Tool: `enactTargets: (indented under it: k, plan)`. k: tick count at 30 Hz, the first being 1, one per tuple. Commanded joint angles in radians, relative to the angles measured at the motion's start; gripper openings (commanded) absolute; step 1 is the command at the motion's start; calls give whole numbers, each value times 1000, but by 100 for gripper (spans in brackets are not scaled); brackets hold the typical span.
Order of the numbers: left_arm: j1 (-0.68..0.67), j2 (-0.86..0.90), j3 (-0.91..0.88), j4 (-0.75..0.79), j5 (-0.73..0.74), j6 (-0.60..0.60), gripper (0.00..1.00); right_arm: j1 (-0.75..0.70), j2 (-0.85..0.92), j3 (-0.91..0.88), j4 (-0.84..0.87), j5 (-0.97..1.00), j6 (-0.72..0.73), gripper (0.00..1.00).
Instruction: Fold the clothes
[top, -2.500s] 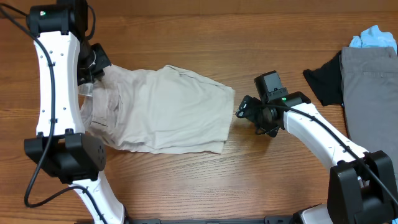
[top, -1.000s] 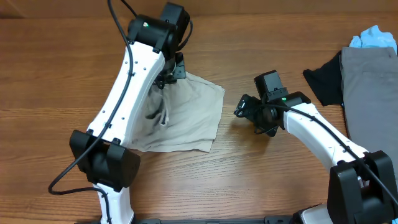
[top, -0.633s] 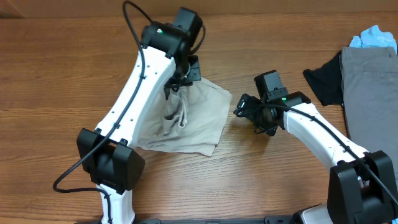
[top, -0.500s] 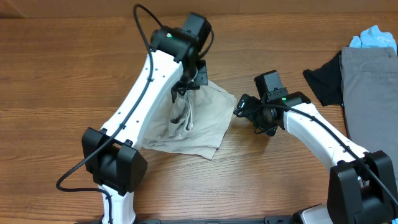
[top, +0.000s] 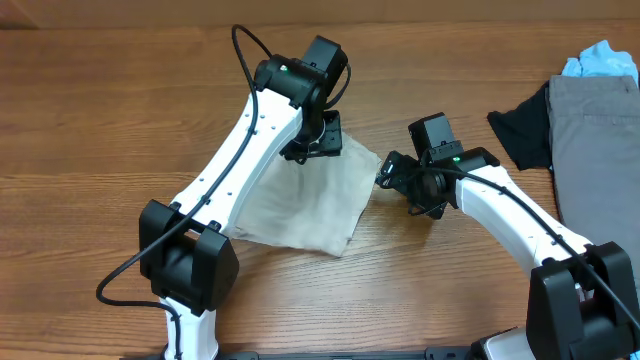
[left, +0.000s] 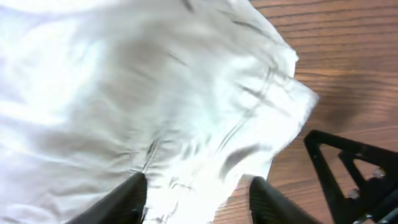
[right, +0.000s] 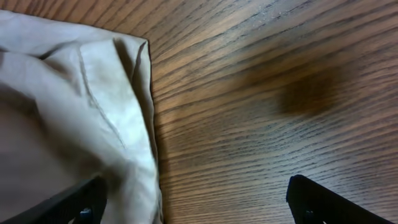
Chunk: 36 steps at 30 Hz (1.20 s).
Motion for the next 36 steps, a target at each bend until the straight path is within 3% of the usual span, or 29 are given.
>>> enactTargets:
  k: [1,9,16,17,18,19,20,21,22,24,29,36]
  plan:
    - [-10,-2,0,19,64,61,60,3,2,-3,3,-2,1,96]
    - [34,-10,64,-36,48,85,65,3,2,-1,6,-18,4,98]
    - [208,-1,74,-124,2,103,82,3,2,29,29,-208,-51,95]
    - [229,0,68,-126,3,117,83,3,2,31,50,-263,-76,90]
    - [250,2,58,-126,4,130,83,3,2,31,78,-321,-94,74]
    - [267,3,47,-125,4,138,80,5,2,31,100,-362,-102,49]
    - [285,3,32,-122,3,139,71,7,2,31,120,-394,-101,29]
    - [299,3,19,-119,4,138,50,12,2,31,140,-418,-101,11]
    - [313,3,4,-114,6,139,33,18,2,30,158,-433,-101,4]
    - [334,3,-31,-97,10,144,18,34,2,30,190,-436,-97,4]
    - [342,5,-139,-18,113,209,16,93,3,30,303,-436,-93,4]
    - [339,6,-312,90,192,209,7,140,90,30,436,-399,-45,4]
